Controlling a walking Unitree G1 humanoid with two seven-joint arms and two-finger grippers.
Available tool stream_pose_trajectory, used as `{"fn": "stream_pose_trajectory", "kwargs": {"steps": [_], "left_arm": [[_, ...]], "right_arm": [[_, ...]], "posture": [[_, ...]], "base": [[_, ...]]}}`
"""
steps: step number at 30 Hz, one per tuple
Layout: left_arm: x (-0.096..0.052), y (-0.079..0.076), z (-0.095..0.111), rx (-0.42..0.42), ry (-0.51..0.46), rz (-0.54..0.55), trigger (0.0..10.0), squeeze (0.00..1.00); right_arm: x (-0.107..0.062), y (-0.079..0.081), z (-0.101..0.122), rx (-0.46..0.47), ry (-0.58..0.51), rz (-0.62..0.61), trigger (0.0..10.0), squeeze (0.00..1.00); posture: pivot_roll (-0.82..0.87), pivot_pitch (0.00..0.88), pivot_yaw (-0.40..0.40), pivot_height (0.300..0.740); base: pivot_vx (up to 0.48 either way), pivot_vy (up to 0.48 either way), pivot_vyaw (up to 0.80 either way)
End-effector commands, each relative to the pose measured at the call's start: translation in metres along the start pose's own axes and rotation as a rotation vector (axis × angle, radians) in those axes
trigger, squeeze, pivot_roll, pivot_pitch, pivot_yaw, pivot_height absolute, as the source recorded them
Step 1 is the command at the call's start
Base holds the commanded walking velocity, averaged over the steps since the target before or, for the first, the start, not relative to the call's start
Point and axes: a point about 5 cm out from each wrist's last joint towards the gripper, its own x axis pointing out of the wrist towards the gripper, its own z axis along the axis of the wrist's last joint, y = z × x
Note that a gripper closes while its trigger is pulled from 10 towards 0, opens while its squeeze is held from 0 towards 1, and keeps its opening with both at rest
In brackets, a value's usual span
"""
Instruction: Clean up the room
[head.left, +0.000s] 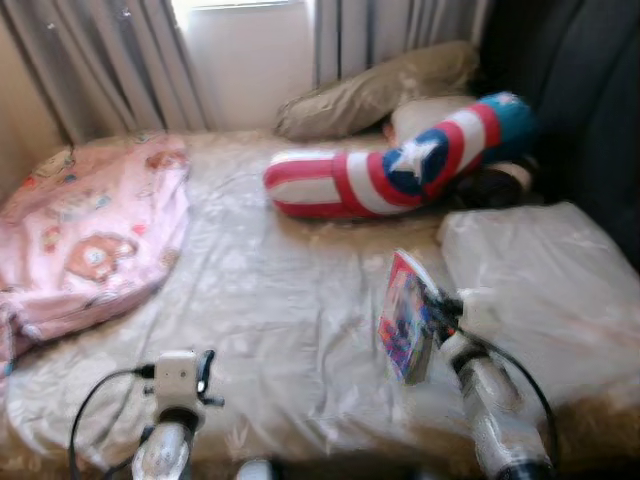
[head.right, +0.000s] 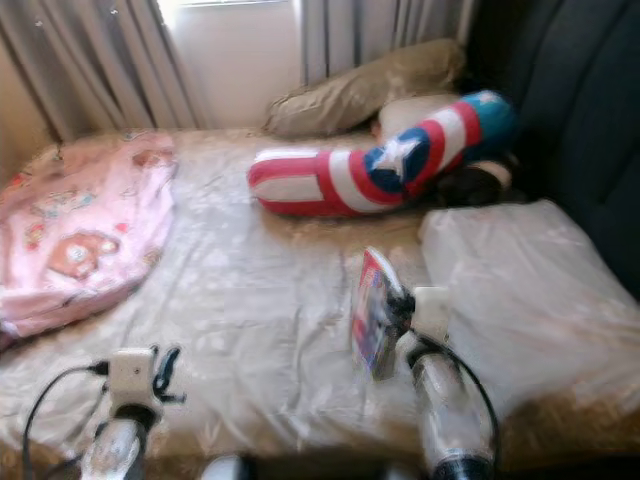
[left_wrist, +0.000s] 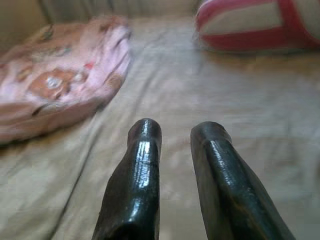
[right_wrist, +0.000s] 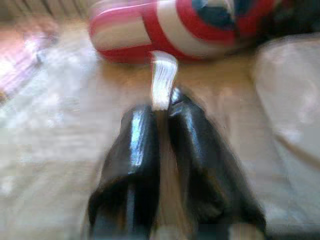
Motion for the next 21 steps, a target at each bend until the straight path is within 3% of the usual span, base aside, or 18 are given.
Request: {"fn": "stream_pose_trajectory", "kwargs": {"steps": [1, 21], "left_arm": [[0.0034, -0.0032, 0.0035, 0.019, -0.006, -0.026, 10.0, 0.0], [0.0041, -0.0072, 0.0059, 0.019, -0.007, -0.052, 10.0, 0.0]], "right_arm": [[0.0025, 0.0063, 0.0067, 0.004, -0.035, 0.022, 10.0, 0.0], [0.0033, 0.0085, 0.0073, -0.004, -0.029, 0.041, 10.0, 0.0]], "posture": [[0.01, 0.0, 0.047, 0.654], [0.01, 0.0, 0.047, 0.654]], "base": [[0.0, 0.0, 0.0], [0.012, 0.0, 0.0]]}}
